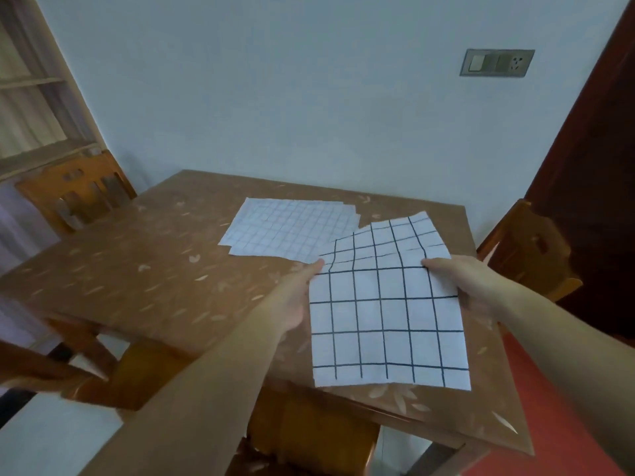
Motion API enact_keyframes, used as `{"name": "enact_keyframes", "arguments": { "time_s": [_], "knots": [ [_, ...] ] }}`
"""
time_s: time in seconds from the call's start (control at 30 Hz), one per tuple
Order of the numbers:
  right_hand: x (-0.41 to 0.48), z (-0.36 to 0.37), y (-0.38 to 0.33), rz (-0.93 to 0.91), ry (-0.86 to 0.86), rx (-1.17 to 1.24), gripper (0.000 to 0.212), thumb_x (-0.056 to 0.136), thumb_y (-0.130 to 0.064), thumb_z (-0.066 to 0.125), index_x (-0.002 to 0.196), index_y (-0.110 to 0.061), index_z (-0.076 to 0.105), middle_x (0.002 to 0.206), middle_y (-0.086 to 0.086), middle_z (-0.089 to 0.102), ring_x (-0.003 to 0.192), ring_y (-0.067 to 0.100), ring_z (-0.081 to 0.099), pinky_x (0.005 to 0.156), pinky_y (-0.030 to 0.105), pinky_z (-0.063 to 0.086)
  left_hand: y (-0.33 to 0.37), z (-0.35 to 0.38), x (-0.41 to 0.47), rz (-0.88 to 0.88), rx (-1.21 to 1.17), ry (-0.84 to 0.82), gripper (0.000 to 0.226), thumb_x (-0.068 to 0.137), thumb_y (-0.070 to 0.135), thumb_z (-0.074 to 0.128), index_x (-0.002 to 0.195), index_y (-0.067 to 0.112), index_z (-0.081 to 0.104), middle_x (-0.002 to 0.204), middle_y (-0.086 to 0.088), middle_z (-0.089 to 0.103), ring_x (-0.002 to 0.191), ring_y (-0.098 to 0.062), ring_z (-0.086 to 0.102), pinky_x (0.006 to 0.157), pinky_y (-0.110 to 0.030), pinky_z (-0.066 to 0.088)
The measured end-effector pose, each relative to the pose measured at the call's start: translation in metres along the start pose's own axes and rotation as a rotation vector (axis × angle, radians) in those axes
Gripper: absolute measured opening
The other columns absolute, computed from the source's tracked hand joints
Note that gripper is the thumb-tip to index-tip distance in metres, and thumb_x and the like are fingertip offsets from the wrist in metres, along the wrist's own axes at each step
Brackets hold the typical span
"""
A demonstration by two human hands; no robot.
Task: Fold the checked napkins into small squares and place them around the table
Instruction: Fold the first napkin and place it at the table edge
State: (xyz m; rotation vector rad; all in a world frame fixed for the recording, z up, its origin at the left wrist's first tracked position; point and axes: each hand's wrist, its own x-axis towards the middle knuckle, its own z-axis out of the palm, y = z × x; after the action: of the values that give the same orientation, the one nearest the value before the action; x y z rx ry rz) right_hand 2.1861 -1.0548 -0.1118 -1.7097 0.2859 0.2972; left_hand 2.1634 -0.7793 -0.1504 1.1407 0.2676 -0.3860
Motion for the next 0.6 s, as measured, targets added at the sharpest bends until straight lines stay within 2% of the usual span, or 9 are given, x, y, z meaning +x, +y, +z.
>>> {"name": "enact_keyframes", "arguments": {
  "time_s": [0.07,0.13,0.17,0.27,0.3,0.37,0.47,0.6],
  "knots": [
    [0.007,-0.002,0.018,0.061,0.028,-0.018,0.034,0.089,-0.017,0.068,0.118,0.0,0.062,0.106,0.018,0.073,0.097,0.035,0.07,0.09,0.05,0.056,-0.005,0.002,0.007,0.031,0.072,0.073,0.024,0.096,0.019,0.059,0.117,0.009,0.066,0.106,-0.008,0.074,0.096,-0.02,0.071,0.088,-0.039,0.055],
    [0.013,-0.003,0.032,0.09,0.058,-0.049,0.032,0.089,-0.019,0.068,0.116,-0.001,0.062,0.107,0.018,0.072,0.099,0.036,0.069,0.09,0.052,0.055,-0.013,0.001,0.014,-0.004,0.135,0.123,0.017,0.095,0.016,0.06,0.107,0.007,0.069,0.09,-0.006,0.076,0.076,-0.016,0.072,0.069,-0.032,0.057],
    [0.014,-0.003,0.038,0.099,0.069,-0.063,0.031,0.089,-0.02,0.069,0.114,-0.002,0.063,0.106,0.018,0.072,0.099,0.036,0.069,0.09,0.051,0.055,-0.017,0.001,0.017,-0.032,0.164,0.138,0.017,0.093,0.017,0.063,0.106,0.007,0.069,0.089,-0.006,0.076,0.077,-0.017,0.072,0.069,-0.032,0.057],
    [0.022,-0.005,0.051,0.122,0.108,-0.073,0.028,0.087,-0.02,0.071,0.11,-0.004,0.067,0.103,0.015,0.072,0.095,0.032,0.069,0.083,0.043,0.057,-0.029,0.001,0.031,-0.091,0.195,0.195,0.014,0.087,0.015,0.071,0.1,0.011,0.067,0.102,-0.011,0.074,0.098,-0.025,0.069,0.094,-0.045,0.053],
    [0.025,-0.005,0.054,0.124,0.127,-0.067,0.028,0.086,-0.02,0.073,0.108,-0.004,0.067,0.102,0.015,0.072,0.094,0.032,0.069,0.082,0.042,0.057,-0.031,0.001,0.036,-0.099,0.184,0.214,0.014,0.086,0.012,0.072,0.099,0.011,0.066,0.104,-0.012,0.073,0.101,-0.027,0.068,0.097,-0.046,0.051],
    [0.033,-0.005,0.057,0.124,0.164,-0.045,0.029,0.084,-0.019,0.074,0.108,-0.003,0.067,0.104,0.015,0.072,0.094,0.031,0.069,0.08,0.041,0.058,-0.033,0.003,0.045,-0.086,0.173,0.229,0.019,0.086,0.011,0.072,0.104,0.009,0.065,0.104,-0.013,0.072,0.101,-0.027,0.067,0.098,-0.046,0.05],
    [0.041,-0.005,0.058,0.112,0.194,0.017,0.024,0.087,-0.014,0.07,0.108,-0.002,0.067,0.101,0.015,0.072,0.089,0.029,0.068,0.071,0.037,0.056,-0.035,0.0,0.061,-0.058,0.153,0.263,0.039,0.082,0.015,0.076,0.118,0.008,0.064,0.107,-0.012,0.072,0.103,-0.026,0.067,0.099,-0.044,0.05],
    [0.052,-0.01,0.057,0.077,0.24,0.047,0.029,0.086,-0.012,0.071,0.113,-0.001,0.065,0.1,0.015,0.072,0.09,0.028,0.068,0.084,0.042,0.056,-0.037,-0.002,0.081,0.006,0.128,0.387,0.053,0.074,0.021,0.083,0.122,0.011,0.064,0.119,-0.013,0.067,0.112,-0.03,0.061,0.101,-0.048,0.048]
  ]
}}
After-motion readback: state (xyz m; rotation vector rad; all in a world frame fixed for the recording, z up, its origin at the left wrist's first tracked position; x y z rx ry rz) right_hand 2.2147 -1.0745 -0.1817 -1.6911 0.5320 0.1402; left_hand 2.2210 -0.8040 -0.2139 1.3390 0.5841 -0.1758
